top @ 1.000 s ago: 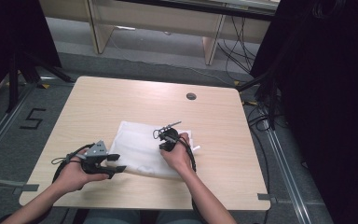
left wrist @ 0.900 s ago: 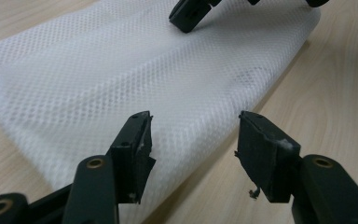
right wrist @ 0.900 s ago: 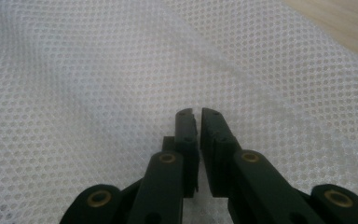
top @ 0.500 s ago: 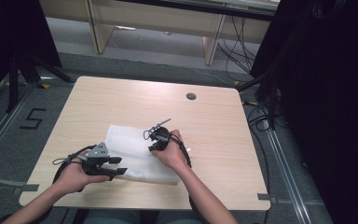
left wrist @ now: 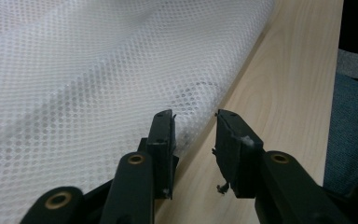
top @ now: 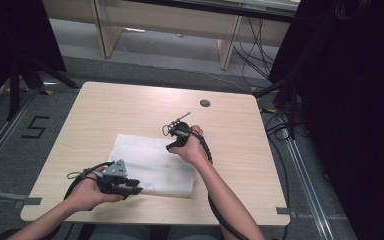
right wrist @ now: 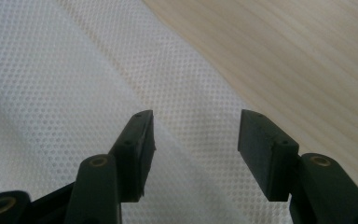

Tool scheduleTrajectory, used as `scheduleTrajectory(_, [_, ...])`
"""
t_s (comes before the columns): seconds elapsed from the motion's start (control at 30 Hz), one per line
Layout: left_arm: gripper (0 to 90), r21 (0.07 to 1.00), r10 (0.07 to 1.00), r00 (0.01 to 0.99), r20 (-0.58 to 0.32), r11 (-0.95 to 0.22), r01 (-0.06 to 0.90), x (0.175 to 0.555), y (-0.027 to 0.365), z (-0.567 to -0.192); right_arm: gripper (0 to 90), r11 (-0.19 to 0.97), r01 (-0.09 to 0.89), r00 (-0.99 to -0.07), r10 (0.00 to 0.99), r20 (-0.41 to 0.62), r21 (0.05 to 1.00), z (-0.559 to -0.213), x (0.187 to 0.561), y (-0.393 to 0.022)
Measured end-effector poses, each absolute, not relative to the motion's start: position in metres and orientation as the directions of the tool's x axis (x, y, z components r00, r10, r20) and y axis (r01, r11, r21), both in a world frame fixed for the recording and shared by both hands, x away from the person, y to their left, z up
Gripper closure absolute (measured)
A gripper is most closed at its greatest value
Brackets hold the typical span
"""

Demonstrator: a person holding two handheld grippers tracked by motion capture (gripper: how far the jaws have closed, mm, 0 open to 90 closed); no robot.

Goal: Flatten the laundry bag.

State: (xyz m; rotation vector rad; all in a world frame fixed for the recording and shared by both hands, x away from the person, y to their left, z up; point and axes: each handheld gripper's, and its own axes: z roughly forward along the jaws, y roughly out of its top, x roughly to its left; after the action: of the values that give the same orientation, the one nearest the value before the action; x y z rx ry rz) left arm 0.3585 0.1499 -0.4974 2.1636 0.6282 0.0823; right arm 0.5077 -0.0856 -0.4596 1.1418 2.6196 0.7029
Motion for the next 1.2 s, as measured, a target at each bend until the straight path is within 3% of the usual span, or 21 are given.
scheduleTrajectory(0.4, [67.2, 0.735, 0.474, 0.869, -0.144, -0.536, 0.415, 0.361, 0.138, -0.506, 43.7, 0.612, 0.642, -0.716, 0.694, 0.075, 0.462, -0.478, 0.508, -0.071])
scheduleTrajectory(0.53, [67.2, 0.735, 0.467, 0.873, -0.142, -0.541, 0.409, 0.361, 0.135, -0.509, 54.7, 0.668, 0.616, -0.748, 0.663, 0.043, 0.416, -0.484, 0.507, -0.068])
scheduleTrajectory(0.57, [67.5, 0.729, 0.465, 0.875, -0.134, -0.552, 0.405, 0.362, 0.134, -0.51, 62.9, 0.679, 0.609, -0.756, 0.653, 0.042, 0.41, -0.484, 0.506, -0.066])
scheduleTrajectory(0.6, [67.6, 0.729, 0.465, 0.875, -0.134, -0.552, 0.405, 0.362, 0.134, -0.51, 62.9, 0.679, 0.609, -0.756, 0.653, 0.042, 0.41, -0.484, 0.506, -0.066])
scheduleTrajectory(0.67, [67.7, 0.726, 0.465, 0.875, -0.131, -0.556, 0.404, 0.363, 0.133, -0.511, 73.3, 0.683, 0.619, -0.754, 0.655, 0.05, 0.387, -0.482, 0.503, -0.064])
scheduleTrajectory(0.8, [68.1, 0.726, 0.477, 0.868, -0.136, -0.548, 0.415, 0.363, 0.132, -0.512, 85.7, 0.72, 0.586, -0.783, 0.622, 0.029, 0.372, -0.48, 0.499, -0.061])
scheduleTrajectory(1.2, [70.0, 0.72, 0.513, 0.848, -0.129, -0.54, 0.437, 0.369, 0.125, -0.513, 89.8, 0.708, 0.555, -0.794, 0.607, 0.025, 0.437, -0.442, 0.488, -0.067])
